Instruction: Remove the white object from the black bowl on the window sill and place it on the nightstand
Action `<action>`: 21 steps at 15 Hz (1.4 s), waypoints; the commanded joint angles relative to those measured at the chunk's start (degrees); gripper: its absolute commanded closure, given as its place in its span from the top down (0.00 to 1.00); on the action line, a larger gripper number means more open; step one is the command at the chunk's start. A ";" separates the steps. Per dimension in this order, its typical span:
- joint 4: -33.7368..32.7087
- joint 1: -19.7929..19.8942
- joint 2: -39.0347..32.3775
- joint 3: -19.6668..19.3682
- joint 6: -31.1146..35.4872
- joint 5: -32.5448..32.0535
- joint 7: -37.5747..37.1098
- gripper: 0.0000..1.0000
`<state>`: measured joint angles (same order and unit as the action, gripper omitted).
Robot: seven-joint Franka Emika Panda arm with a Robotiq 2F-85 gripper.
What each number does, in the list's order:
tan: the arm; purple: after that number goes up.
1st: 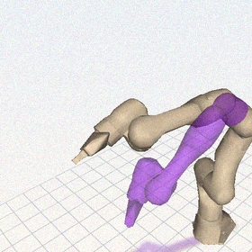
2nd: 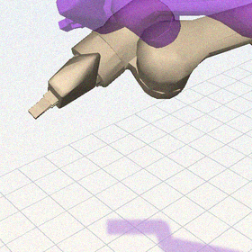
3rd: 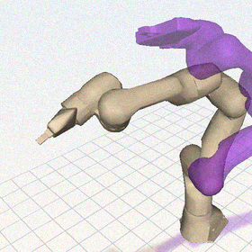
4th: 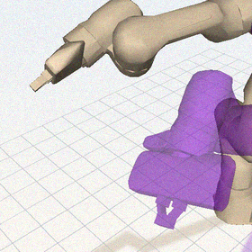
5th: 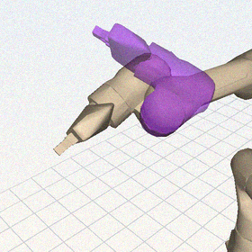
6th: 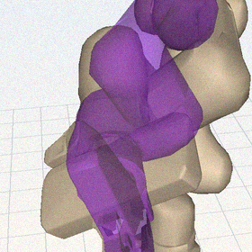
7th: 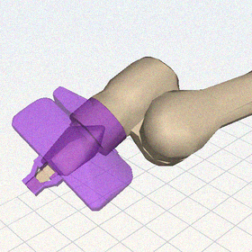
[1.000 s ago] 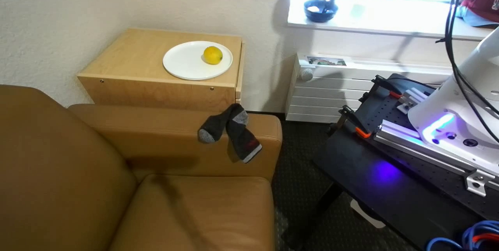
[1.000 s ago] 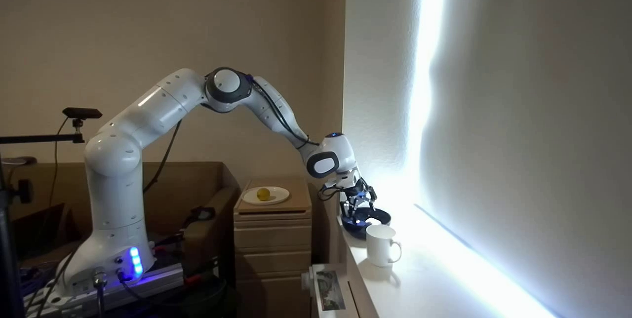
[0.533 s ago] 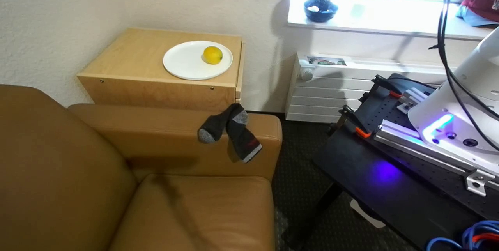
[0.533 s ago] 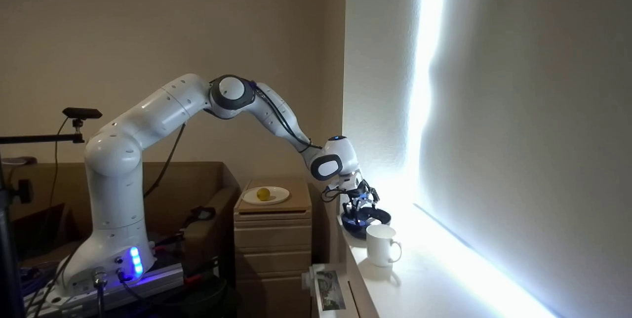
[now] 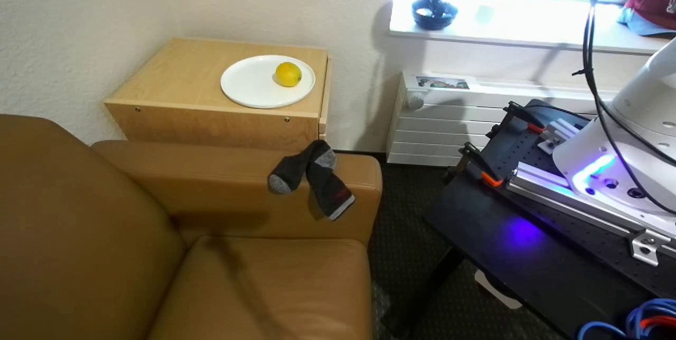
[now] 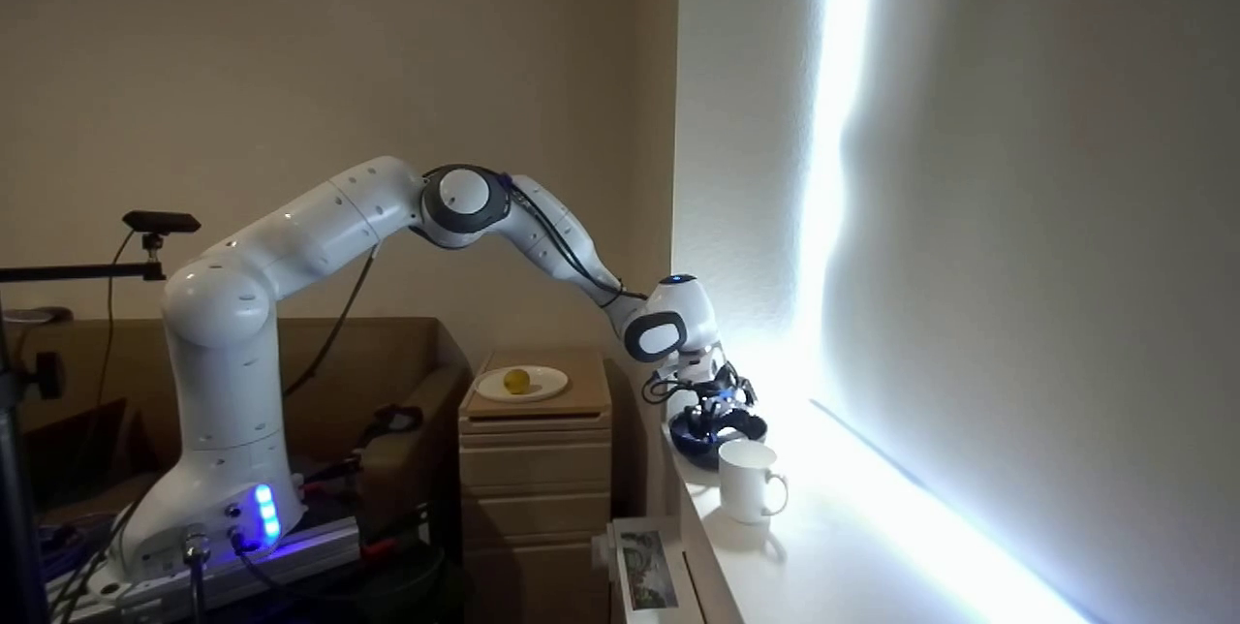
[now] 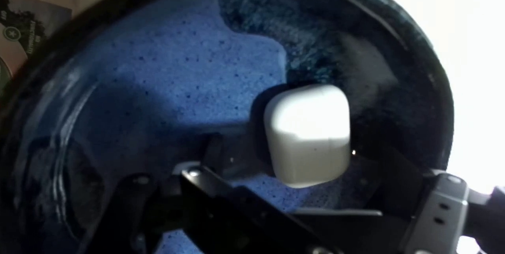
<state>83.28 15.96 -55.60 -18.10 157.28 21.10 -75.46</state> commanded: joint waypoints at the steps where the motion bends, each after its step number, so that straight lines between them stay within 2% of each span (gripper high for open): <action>1: -4.74 4.10 -1.45 4.02 -6.23 0.44 1.41 1.00; 2: -5.52 5.22 -1.49 5.08 -8.18 0.83 1.97 1.00; 4: -7.04 7.06 -1.66 6.56 -11.27 1.52 2.36 0.73; 7: -9.24 9.04 -2.05 7.72 -15.84 2.29 2.38 0.52; 11: -10.30 10.09 -2.40 8.01 -19.27 2.81 2.01 0.39; 13: -9.93 9.78 -2.11 7.60 -19.11 2.72 1.59 0.39; 14: -8.98 9.73 -1.11 7.63 -19.12 2.68 2.05 0.24; 17: -5.61 10.03 2.19 8.51 -17.98 2.98 4.64 0.24; 21: -2.48 13.37 9.34 10.55 -20.28 4.94 12.98 0.24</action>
<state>75.21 25.94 -53.94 -10.54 139.21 23.72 -69.52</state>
